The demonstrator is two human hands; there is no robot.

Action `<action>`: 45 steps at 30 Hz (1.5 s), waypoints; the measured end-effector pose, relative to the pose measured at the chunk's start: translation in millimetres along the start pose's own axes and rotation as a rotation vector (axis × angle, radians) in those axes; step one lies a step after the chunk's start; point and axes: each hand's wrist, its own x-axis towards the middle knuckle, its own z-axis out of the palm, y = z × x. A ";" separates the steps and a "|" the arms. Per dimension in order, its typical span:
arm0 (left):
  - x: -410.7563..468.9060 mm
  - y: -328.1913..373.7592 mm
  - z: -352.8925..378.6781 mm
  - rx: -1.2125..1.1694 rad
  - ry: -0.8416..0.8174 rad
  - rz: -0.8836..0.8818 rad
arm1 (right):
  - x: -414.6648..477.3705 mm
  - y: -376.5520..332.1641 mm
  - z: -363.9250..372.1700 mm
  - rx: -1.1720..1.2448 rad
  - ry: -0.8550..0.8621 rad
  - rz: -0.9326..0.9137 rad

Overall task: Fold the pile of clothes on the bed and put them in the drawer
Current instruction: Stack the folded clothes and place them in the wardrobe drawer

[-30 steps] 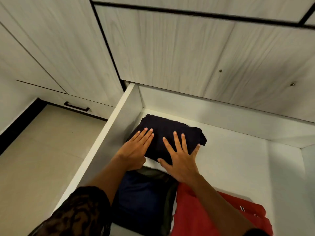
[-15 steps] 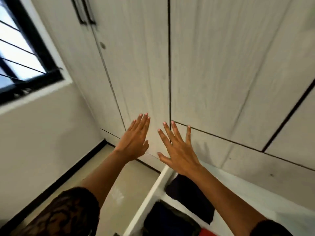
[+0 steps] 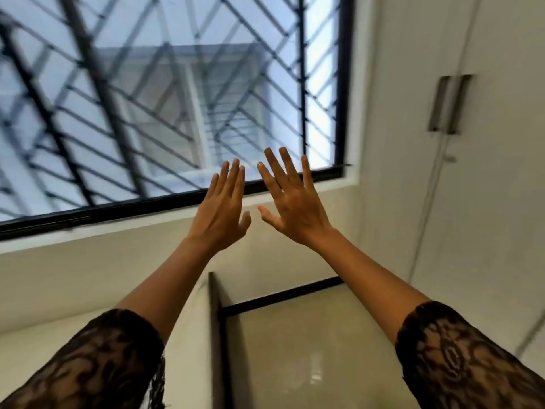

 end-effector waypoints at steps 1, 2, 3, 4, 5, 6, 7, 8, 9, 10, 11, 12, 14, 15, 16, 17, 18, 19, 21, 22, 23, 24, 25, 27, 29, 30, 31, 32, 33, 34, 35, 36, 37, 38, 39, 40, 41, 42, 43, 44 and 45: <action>-27.9 -36.4 -16.4 0.061 -0.002 -0.064 | 21.2 -40.8 9.5 0.037 0.022 -0.053; -47.9 -59.6 -26.8 0.099 0.001 -0.114 | 33.5 -69.0 14.6 0.069 0.039 -0.091; -78.5 -92.8 -43.4 0.150 0.002 -0.183 | 52.1 -111.8 20.9 0.125 0.065 -0.131; -92.2 -105.2 -48.3 0.169 0.002 -0.209 | 58.3 -128.0 22.0 0.150 0.059 -0.142; -113.1 -121.9 -58.7 0.180 -0.018 -0.259 | 68.4 -154.6 25.1 0.193 0.081 -0.162; -138.0 -139.5 -70.8 0.222 -0.037 -0.313 | 79.7 -185.5 28.7 0.254 0.106 -0.193; -157.0 -152.1 -78.6 0.240 -0.047 -0.368 | 86.1 -207.8 31.9 0.284 0.116 -0.221; -181.8 -167.2 -86.3 0.281 -0.063 -0.432 | 93.1 -234.9 32.8 0.329 0.119 -0.271; -203.6 -177.5 -92.7 0.307 -0.079 -0.492 | 97.8 -257.3 34.1 0.362 0.114 -0.311; -224.4 -184.8 -97.7 0.322 -0.100 -0.543 | 101.3 -277.9 36.7 0.410 0.128 -0.352; -247.2 -192.0 -102.2 0.348 -0.112 -0.605 | 105.9 -301.8 40.7 0.454 0.137 -0.400; -262.8 -195.4 -103.6 0.361 -0.126 -0.646 | 107.6 -317.5 44.2 0.484 0.145 -0.434; -298.5 -201.2 -106.3 0.401 -0.158 -0.743 | 109.3 -354.8 50.1 0.544 0.143 -0.531; -312.0 -202.2 -105.8 0.405 -0.167 -0.783 | 107.6 -368.9 53.6 0.565 0.146 -0.583; -326.1 -203.6 -104.2 0.427 -0.180 -0.842 | 107.5 -387.0 58.9 0.598 0.163 -0.639; -336.1 -204.3 -102.1 0.440 -0.187 -0.898 | 107.2 -400.9 64.7 0.617 0.170 -0.692; -347.6 -205.1 -100.1 0.456 -0.195 -0.955 | 106.7 -415.8 69.8 0.641 0.176 -0.743; -357.3 -205.0 -98.7 0.466 -0.199 -0.992 | 104.9 -427.4 74.6 0.657 0.178 -0.775; -376.2 -201.9 -92.3 0.477 -0.213 -1.065 | 99.7 -448.5 83.4 0.695 0.186 -0.827; -383.1 -199.5 -88.4 0.483 -0.221 -1.098 | 95.8 -458.3 88.3 0.716 0.186 -0.859; -394.1 -195.5 -82.6 0.483 -0.233 -1.156 | 88.8 -471.8 95.0 0.744 0.181 -0.908; -403.4 -191.5 -77.5 0.478 -0.236 -1.196 | 81.9 -481.1 98.7 0.759 0.181 -0.951; -413.1 -185.9 -71.5 0.470 -0.234 -1.238 | 72.8 -491.4 102.6 0.775 0.187 -1.002; -432.0 -175.6 -56.2 0.466 -0.254 -1.309 | 52.4 -513.4 112.1 0.818 0.213 -1.081; -452.4 -160.4 -39.7 0.461 -0.287 -1.365 | 23.4 -528.0 120.0 0.869 0.212 -1.163; -461.2 -153.9 -31.4 0.467 -0.302 -1.377 | 8.8 -533.0 122.5 0.890 0.204 -1.203; -472.3 -146.9 -17.6 0.460 -0.334 -1.418 | -11.7 -542.8 130.9 0.919 0.190 -1.242; -483.2 -141.5 -2.6 0.452 -0.341 -1.448 | -29.8 -549.4 138.6 0.938 0.159 -1.295; -490.4 -133.5 7.3 0.443 -0.346 -1.464 | -46.3 -550.3 142.8 0.952 0.141 -1.332; -497.0 -124.9 17.5 0.449 -0.348 -1.467 | -60.6 -551.1 147.5 0.961 0.147 -1.348; -502.3 -118.0 28.3 0.440 -0.354 -1.468 | -73.2 -552.6 154.5 0.973 0.136 -1.378; -513.6 -107.8 46.4 0.436 -0.371 -1.482 | -92.1 -557.4 164.3 0.988 0.115 -1.407; -522.2 -101.2 61.3 0.450 -0.386 -1.477 | -105.4 -561.6 173.2 0.983 0.099 -1.440; -532.3 -90.5 78.1 0.440 -0.395 -1.483 | -121.9 -563.4 181.2 0.982 0.075 -1.468; -542.5 -81.6 93.1 0.437 -0.395 -1.496 | -136.5 -566.5 188.2 0.997 0.070 -1.476; -552.2 -74.5 107.2 0.417 -0.414 -1.498 | -149.1 -569.9 196.2 1.011 0.057 -1.506; -563.9 -64.2 126.1 0.400 -0.456 -1.510 | -169.2 -575.5 207.1 1.025 0.036 -1.522; -571.4 -56.6 141.6 0.409 -0.496 -1.503 | -184.1 -579.1 216.7 1.039 0.021 -1.537; -583.3 -47.3 161.9 0.382 -0.531 -1.511 | -205.4 -587.3 228.0 1.050 -0.010 -1.566; -587.6 -41.1 173.7 0.368 -0.573 -1.508 | -215.9 -588.9 235.0 1.033 -0.038 -1.572; -594.7 -34.3 188.8 0.339 -0.600 -1.496 | -228.8 -593.5 243.2 1.026 -0.056 -1.592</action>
